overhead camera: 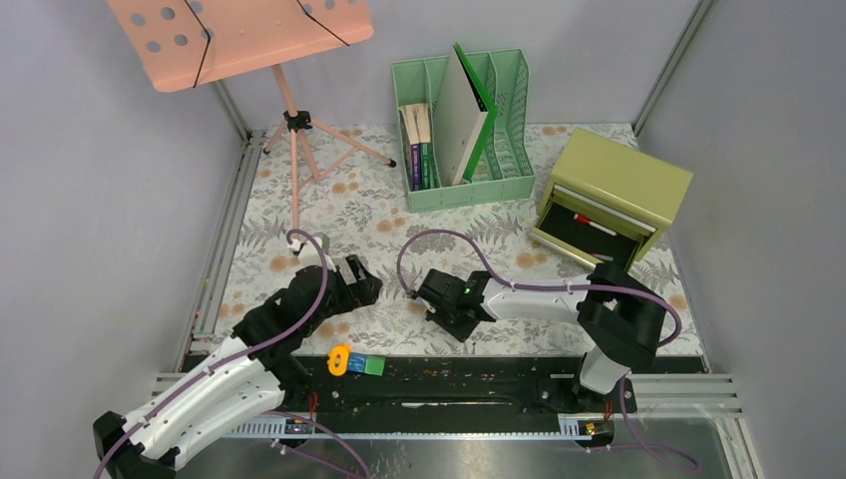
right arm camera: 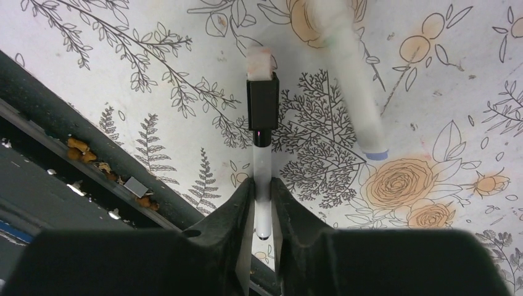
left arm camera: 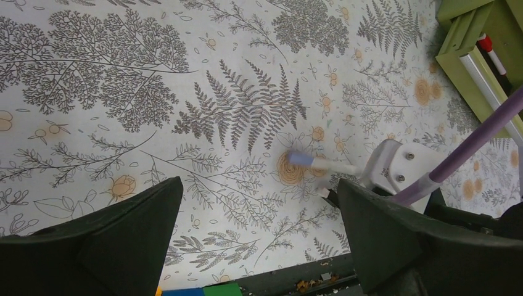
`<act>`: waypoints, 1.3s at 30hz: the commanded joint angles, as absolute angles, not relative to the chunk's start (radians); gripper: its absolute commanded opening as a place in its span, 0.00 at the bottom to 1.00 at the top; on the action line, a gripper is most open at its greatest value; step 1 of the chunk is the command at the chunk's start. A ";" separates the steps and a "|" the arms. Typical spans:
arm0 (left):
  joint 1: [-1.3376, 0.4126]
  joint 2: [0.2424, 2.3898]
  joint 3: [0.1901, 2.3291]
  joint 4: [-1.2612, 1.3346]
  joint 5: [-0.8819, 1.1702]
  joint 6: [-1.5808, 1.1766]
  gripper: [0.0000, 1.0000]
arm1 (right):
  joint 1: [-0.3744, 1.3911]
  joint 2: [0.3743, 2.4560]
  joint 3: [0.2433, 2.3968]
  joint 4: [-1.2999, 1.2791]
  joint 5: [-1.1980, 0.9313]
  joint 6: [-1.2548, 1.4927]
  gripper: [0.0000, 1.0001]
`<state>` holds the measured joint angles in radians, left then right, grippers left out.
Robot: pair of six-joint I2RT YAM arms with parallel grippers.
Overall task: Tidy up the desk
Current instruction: Pick up the stationery from the corner of the board.
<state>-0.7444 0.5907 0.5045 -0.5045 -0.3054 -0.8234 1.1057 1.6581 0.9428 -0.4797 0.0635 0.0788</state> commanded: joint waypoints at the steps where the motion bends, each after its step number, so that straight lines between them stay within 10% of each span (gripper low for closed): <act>1: -0.741 0.584 0.555 -0.506 -0.348 -0.830 0.99 | 1.116 1.674 0.978 -0.491 0.085 0.081 0.18; 11: -0.740 0.577 0.548 -0.509 -0.357 -0.835 0.99 | 1.116 1.635 0.967 -0.492 0.011 0.059 0.00; 39: -0.741 0.597 0.534 -0.504 -0.354 -0.859 0.99 | 0.939 1.369 0.923 -0.443 -0.222 0.193 0.00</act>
<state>-0.7444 0.5911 0.5049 -0.5297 -0.3283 -0.8478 1.0229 1.4147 0.9485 -0.4770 -0.1173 0.1570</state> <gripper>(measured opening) 0.989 0.176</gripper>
